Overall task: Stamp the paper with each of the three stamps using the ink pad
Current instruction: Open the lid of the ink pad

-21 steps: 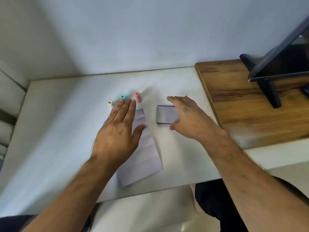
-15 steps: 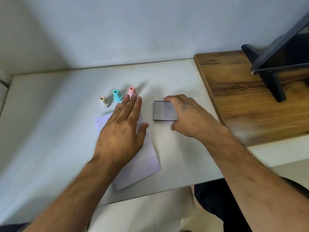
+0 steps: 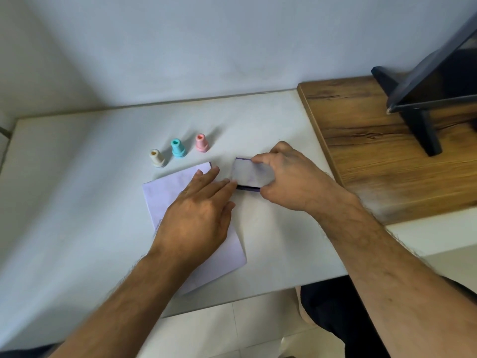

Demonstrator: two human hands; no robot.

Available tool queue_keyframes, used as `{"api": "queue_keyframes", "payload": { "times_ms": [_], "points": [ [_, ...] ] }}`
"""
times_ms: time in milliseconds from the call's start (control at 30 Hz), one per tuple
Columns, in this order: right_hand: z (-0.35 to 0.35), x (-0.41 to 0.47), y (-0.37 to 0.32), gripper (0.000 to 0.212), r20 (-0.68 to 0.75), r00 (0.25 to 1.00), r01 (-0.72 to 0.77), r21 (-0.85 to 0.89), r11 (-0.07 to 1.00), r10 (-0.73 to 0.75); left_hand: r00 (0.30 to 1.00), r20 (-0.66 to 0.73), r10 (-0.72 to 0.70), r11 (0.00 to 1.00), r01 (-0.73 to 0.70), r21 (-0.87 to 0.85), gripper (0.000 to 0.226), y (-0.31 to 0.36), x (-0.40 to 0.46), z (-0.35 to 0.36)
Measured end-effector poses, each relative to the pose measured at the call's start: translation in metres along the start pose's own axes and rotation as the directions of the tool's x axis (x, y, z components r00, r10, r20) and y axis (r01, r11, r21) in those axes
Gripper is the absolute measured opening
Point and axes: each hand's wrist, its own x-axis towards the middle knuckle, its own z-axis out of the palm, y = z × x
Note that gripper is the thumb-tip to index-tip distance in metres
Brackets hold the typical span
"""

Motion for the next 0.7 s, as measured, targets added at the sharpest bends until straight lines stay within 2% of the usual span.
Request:
{"api": "queue_keyframes", "payload": {
  "times_ms": [167, 400, 700],
  "points": [
    [-0.005, -0.001, -0.002, 0.06, 0.008, 1.0, 0.002, 0.033, 0.999, -0.002, 0.999, -0.009, -0.034, 0.999, 0.034, 0.009, 0.048, 0.003, 0.0, -0.005],
    [-0.014, -0.003, 0.0, 0.049, -0.086, 0.996, -0.004, 0.162, 0.987, 0.018, 0.999, 0.043, -0.032, 0.998, 0.029, 0.06, 0.049, 0.003, 0.001, -0.004],
    [0.002, 0.012, 0.015, 0.036, -0.324, 0.935, -0.066, 0.24, 0.968, 0.144, 0.994, 0.11, 0.02, 0.995, -0.031, 0.099, 0.053, -0.001, 0.001, 0.004]
  ]
}}
